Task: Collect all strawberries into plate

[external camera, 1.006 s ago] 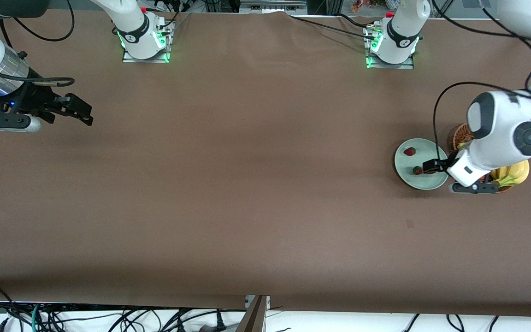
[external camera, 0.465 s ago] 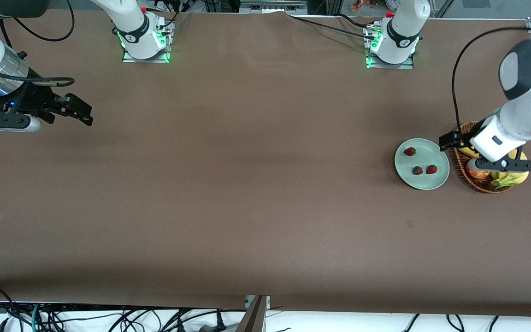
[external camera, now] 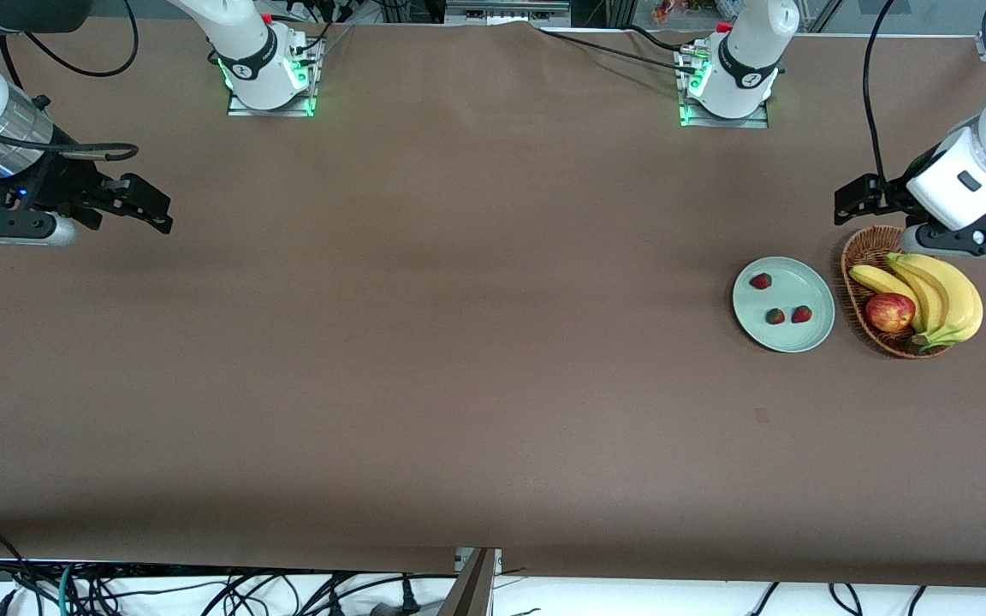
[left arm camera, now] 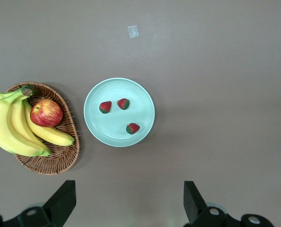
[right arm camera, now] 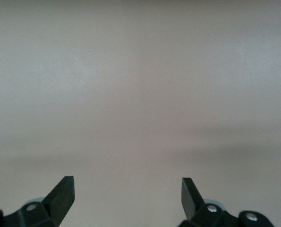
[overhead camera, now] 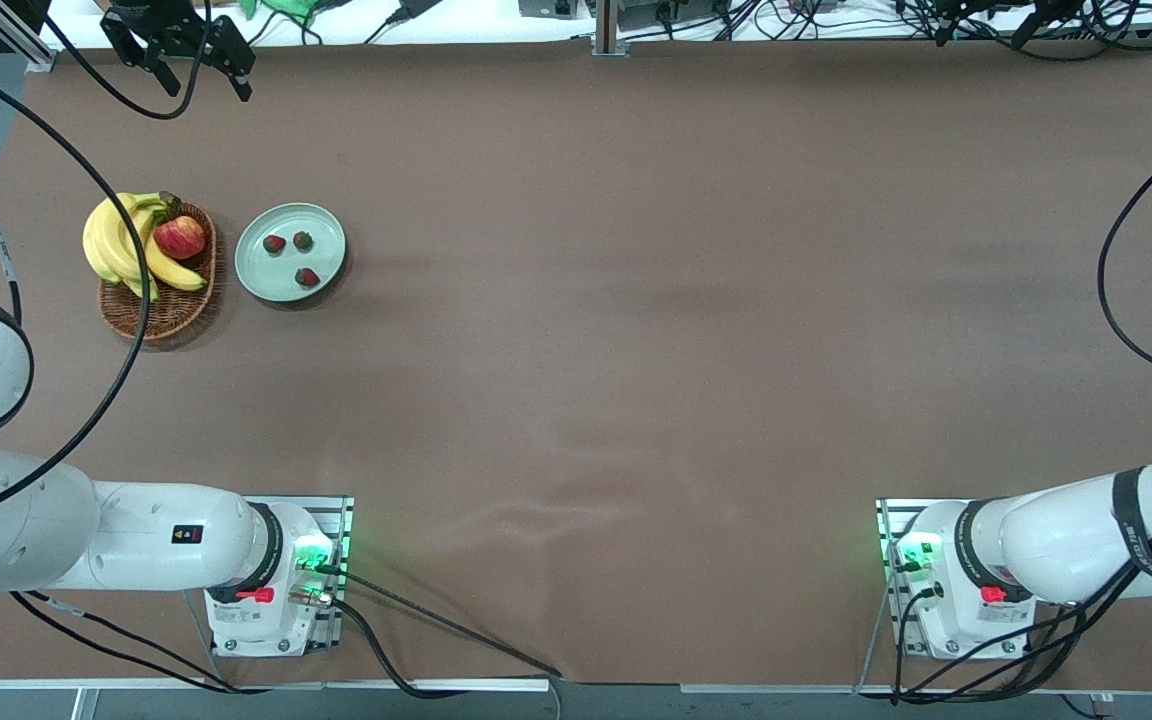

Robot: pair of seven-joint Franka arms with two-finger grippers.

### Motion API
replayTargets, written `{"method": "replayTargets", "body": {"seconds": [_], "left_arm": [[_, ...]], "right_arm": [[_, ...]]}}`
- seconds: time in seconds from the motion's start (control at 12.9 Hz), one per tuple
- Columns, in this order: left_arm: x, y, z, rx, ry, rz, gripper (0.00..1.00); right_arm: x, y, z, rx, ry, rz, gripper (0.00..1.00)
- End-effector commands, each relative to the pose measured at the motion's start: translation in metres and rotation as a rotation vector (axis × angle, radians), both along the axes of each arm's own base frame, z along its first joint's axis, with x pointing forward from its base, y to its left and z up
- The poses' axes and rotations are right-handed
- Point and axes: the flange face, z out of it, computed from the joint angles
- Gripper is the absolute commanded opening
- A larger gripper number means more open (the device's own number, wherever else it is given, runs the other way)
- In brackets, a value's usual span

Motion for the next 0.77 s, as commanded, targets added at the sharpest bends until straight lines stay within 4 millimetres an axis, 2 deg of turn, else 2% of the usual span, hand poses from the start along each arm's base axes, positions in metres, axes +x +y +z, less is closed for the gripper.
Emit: {"method": "replayTargets", "body": {"seconds": [0.0, 0.7], "left_arm": [[-0.0035, -0.0038, 0.0094, -0.030, 0.002, -0.016, 1.00], [-0.0039, 0.0015, 0.0083, -0.036, 0.009, -0.006, 1.00]], "right_arm": [[0.0022, 0.0009, 0.0044, 0.000, -0.006, 0.002, 1.00], [0.0018, 0.0008, 0.0041, -0.001, -0.003, 0.002, 1.00]]}}
